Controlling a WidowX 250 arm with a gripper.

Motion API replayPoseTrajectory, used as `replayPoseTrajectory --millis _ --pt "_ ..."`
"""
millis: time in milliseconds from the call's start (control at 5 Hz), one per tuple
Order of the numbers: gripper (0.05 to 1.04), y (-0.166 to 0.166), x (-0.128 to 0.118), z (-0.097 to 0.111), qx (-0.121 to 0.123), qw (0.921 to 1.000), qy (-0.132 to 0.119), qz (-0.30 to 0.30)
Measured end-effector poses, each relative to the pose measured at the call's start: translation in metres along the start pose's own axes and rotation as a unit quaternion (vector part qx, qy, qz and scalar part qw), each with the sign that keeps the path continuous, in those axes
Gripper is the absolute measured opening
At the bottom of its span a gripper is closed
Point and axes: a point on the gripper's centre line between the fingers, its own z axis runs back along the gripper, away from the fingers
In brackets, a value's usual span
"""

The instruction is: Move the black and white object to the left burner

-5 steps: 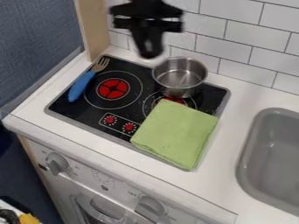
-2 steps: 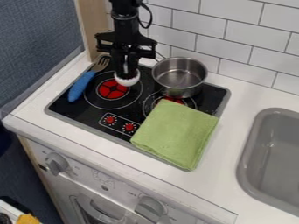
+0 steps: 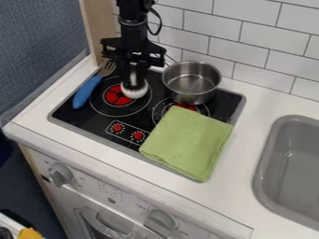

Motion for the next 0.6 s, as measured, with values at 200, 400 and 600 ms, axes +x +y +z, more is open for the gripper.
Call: replayPoseTrajectory --millis 200,400,600 --pt "0.862 -0.004 -0.001 0.019 -0.002 0.9997 -0.023 -0.005" --pt "1.008 -0.008 -0.001 0.041 -0.025 0.9986 -0.046 -0.011" --pt "1.004 -0.014 -0.001 0.066 -0.053 0.9958 -0.070 -0.027"
